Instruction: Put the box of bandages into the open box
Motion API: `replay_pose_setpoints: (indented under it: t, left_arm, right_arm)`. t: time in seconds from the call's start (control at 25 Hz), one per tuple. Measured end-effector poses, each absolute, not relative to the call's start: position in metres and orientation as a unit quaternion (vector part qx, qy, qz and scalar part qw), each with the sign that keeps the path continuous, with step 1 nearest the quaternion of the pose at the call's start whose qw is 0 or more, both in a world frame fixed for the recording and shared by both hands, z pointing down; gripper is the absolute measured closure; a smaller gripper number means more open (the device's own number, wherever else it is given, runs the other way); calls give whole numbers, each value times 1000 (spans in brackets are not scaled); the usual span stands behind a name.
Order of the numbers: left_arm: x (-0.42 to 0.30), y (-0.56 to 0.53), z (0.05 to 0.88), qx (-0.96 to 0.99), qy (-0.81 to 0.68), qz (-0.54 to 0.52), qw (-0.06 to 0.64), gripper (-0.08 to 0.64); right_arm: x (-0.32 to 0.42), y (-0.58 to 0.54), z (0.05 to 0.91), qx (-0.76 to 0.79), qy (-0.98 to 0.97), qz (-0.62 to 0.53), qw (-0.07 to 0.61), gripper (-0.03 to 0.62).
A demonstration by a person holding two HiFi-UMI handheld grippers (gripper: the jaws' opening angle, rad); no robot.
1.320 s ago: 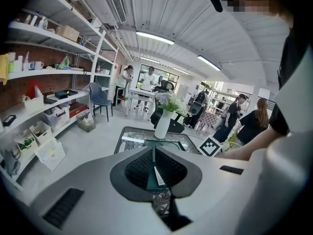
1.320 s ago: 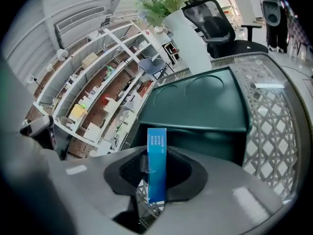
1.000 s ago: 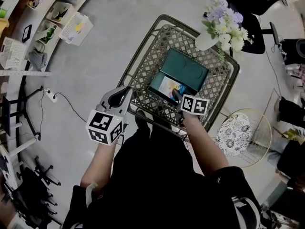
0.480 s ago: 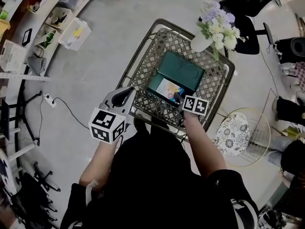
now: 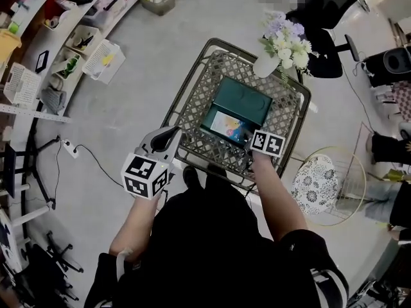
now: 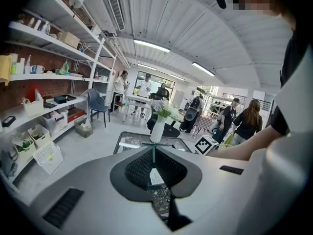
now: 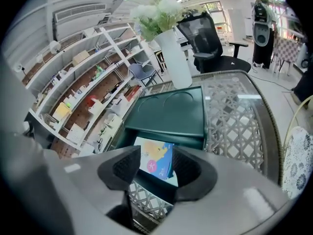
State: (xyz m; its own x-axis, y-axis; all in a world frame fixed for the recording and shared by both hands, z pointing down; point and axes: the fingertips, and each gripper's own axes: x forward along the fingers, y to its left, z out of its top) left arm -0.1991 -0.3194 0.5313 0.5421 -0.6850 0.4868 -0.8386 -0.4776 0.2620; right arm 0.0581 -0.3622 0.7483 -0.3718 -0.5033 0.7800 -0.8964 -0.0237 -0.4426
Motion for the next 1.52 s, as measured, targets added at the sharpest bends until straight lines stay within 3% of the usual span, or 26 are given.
replay_pose_setpoints:
  t: [0.32,0.88,1.32,1.52]
  left_arm:
    - [-205,-301,507,863,-439,139,207,537]
    - [-166,-304,463,899,-395,110,155,537]
    - [-138,-310,421,891,-426,92,131,537]
    - [-146,-306,401,874,-463,83,119,537]
  right_arm:
    - [61,-356,666,550,-709,420,137,380]
    - [44,-327,524,529,-801,261,106,397]
    - [87,-310,423,503,-849,157,44,481]
    - [111,-292,372,476,-873,95,-31,547]
